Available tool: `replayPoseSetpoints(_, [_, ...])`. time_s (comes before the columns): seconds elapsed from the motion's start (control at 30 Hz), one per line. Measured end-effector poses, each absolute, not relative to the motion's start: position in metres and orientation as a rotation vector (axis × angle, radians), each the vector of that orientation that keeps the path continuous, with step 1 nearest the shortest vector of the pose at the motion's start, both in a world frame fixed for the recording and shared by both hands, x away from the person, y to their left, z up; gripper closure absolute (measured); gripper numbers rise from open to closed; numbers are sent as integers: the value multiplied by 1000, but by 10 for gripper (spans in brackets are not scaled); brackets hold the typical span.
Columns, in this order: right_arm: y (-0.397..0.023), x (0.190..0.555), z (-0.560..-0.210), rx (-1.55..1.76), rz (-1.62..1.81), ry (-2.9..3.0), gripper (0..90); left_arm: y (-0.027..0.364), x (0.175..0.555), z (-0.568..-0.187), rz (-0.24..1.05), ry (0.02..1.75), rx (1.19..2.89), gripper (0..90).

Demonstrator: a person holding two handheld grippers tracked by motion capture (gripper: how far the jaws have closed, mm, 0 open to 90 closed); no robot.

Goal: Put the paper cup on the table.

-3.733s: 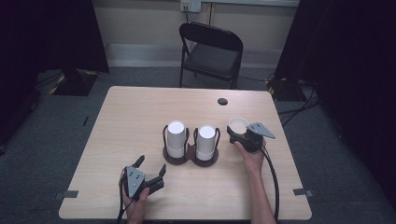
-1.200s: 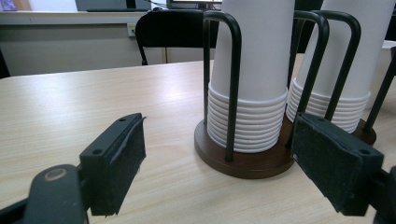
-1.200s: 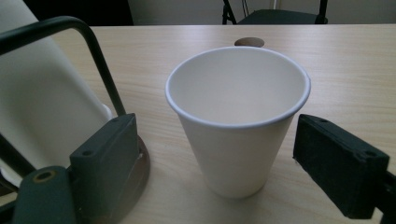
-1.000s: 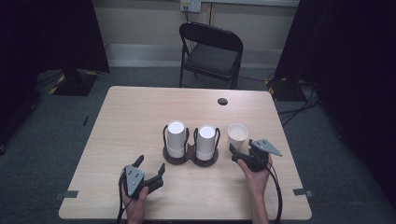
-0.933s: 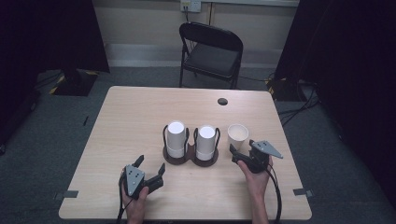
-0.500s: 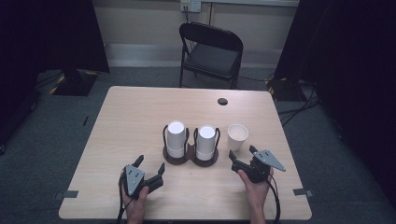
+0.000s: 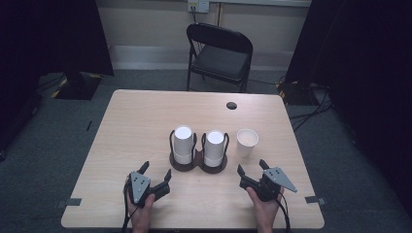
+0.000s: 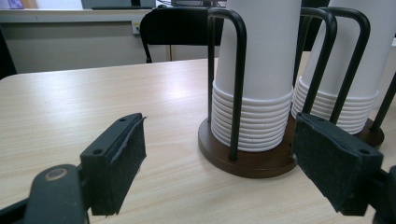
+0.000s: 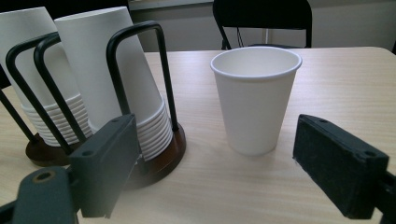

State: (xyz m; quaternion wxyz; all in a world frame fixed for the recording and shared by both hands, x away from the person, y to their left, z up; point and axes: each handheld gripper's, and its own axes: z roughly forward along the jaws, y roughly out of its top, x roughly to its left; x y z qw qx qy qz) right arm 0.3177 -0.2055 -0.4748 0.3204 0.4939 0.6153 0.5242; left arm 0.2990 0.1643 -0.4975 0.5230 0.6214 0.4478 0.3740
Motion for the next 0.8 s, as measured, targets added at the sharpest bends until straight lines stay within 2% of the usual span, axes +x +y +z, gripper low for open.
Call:
replayPoseSetpoints(0.4, [-192,302,-494,1235,1369,1613,134,164,298,-498,899,1064,1490,195])
replayPoseSetpoints(0.8, [-189,297,-496,1203,1377,1593,135,164,298,-498,900,1065,1493,193])
